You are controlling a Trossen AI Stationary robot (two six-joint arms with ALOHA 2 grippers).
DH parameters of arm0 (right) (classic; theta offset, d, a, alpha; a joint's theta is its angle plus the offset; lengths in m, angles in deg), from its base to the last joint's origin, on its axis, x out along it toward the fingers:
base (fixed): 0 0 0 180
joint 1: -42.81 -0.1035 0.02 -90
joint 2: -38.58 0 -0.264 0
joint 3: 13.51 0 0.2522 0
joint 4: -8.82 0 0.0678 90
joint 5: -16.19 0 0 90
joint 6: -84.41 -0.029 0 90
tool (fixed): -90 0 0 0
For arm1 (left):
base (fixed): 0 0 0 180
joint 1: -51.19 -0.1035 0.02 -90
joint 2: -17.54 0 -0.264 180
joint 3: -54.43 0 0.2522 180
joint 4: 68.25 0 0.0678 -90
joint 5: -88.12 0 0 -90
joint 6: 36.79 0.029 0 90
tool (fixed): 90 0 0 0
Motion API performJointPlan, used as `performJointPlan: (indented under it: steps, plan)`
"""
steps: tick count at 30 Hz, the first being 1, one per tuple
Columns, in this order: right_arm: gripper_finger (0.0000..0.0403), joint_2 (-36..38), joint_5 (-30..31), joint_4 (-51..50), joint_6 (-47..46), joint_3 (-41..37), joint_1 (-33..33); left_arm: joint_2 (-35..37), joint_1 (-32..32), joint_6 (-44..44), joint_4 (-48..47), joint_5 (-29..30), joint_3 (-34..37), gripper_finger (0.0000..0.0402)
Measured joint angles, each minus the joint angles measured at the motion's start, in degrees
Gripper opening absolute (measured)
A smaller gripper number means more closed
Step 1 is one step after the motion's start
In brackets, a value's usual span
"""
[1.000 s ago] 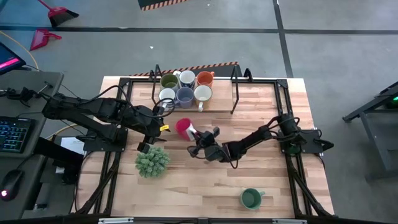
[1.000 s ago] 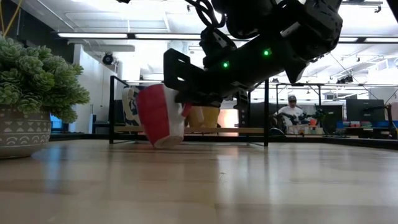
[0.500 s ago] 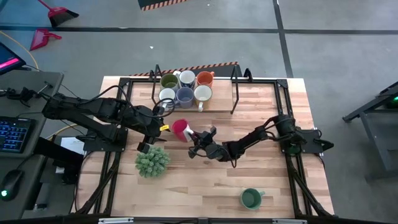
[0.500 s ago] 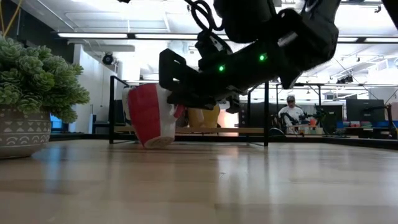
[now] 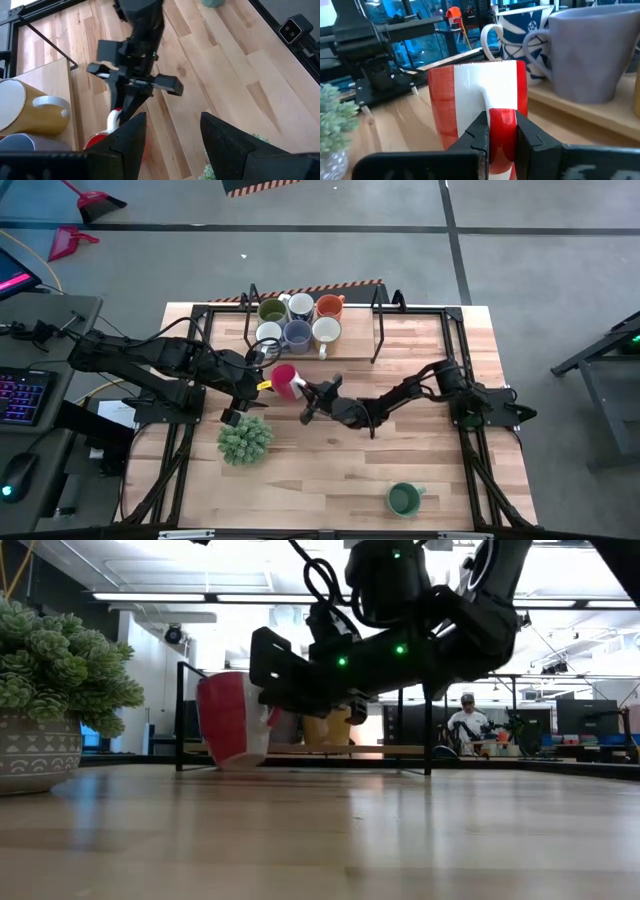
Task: Place coffee mugs
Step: Put the red mug on the shelf
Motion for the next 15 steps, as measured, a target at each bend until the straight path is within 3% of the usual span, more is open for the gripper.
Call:
performJointPlan:
  steps: [5,15]
  plan:
    - [0.0020,0.00,-3.96,1.12,0.71,0.02,1.58,0.00,0.02,0.04,0.00,0.00,-0.01,0.0177]
    - [0.0020,-0.61,-4.78,-0.72,0.76,0.06,1.29,0.02,0.02,0.44,0.01,1.21,-0.01,0.0177]
